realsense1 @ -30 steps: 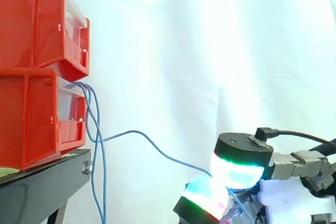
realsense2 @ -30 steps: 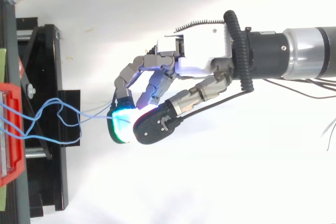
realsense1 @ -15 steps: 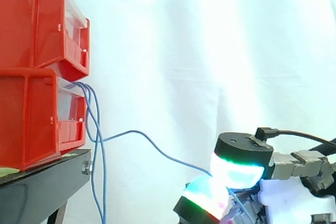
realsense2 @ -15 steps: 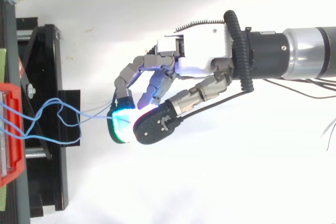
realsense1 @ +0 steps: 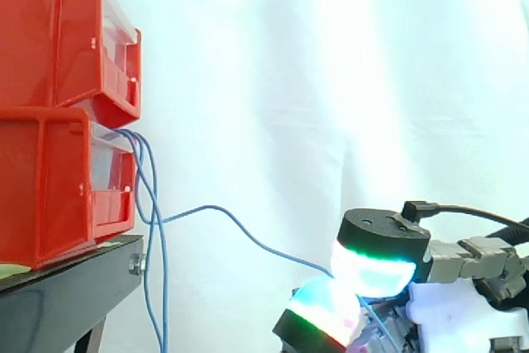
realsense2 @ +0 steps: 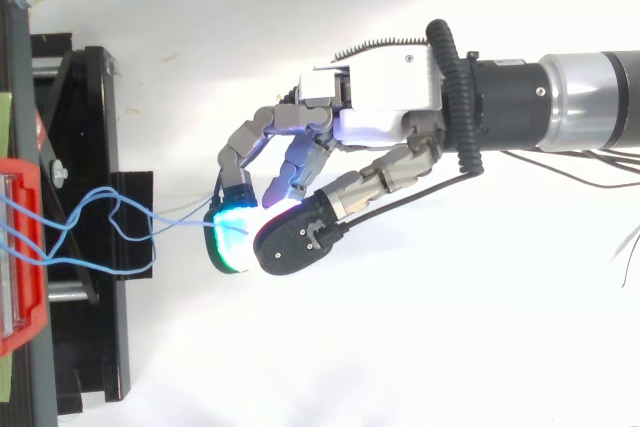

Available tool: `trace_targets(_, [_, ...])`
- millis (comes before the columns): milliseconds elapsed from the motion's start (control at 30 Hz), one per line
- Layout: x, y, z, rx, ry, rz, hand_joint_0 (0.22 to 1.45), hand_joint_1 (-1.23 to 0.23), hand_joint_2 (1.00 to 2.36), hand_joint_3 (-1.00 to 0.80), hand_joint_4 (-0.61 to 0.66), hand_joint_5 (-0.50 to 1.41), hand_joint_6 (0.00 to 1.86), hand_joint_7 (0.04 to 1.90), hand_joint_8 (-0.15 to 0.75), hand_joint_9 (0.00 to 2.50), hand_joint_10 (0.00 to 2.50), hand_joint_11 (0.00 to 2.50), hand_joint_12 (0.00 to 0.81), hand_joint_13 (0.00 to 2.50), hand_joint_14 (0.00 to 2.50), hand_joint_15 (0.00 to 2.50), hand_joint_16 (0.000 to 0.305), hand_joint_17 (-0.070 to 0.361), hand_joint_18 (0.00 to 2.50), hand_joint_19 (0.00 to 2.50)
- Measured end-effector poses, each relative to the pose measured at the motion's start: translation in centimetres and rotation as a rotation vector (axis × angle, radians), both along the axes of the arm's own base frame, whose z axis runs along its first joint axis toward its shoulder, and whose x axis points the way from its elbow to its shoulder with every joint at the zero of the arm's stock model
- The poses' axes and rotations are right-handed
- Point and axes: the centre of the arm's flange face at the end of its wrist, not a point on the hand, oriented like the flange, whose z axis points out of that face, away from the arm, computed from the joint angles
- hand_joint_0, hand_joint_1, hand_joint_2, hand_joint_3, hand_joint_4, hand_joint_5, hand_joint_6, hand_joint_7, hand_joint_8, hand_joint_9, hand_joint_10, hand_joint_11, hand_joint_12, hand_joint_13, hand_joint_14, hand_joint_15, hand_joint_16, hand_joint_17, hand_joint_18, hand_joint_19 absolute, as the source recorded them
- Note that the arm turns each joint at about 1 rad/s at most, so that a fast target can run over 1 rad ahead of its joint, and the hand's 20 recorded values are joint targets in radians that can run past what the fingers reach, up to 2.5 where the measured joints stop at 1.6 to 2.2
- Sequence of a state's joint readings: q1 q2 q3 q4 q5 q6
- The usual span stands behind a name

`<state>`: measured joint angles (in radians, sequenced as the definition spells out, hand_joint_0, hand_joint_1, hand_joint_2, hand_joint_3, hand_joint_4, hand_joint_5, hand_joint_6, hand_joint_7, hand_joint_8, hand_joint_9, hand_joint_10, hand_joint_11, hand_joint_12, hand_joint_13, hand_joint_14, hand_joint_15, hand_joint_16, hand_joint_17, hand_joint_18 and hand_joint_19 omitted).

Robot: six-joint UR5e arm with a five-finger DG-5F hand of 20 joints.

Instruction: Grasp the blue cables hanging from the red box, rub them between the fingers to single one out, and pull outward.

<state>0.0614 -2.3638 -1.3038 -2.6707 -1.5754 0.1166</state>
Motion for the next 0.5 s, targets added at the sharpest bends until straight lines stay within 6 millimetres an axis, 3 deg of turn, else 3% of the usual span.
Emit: trace_targets(500, [0.00, 0.00, 0.00, 0.000, 0.000, 0.000, 0.62, -0.84, 1.00, -0.01, 0.00, -0.10, 0.92, 1.08, 0.325, 1.03, 0.02, 0.51, 0.389, 0.97, 0.02, 0.59, 0.053, 0.119, 0.82, 0.56])
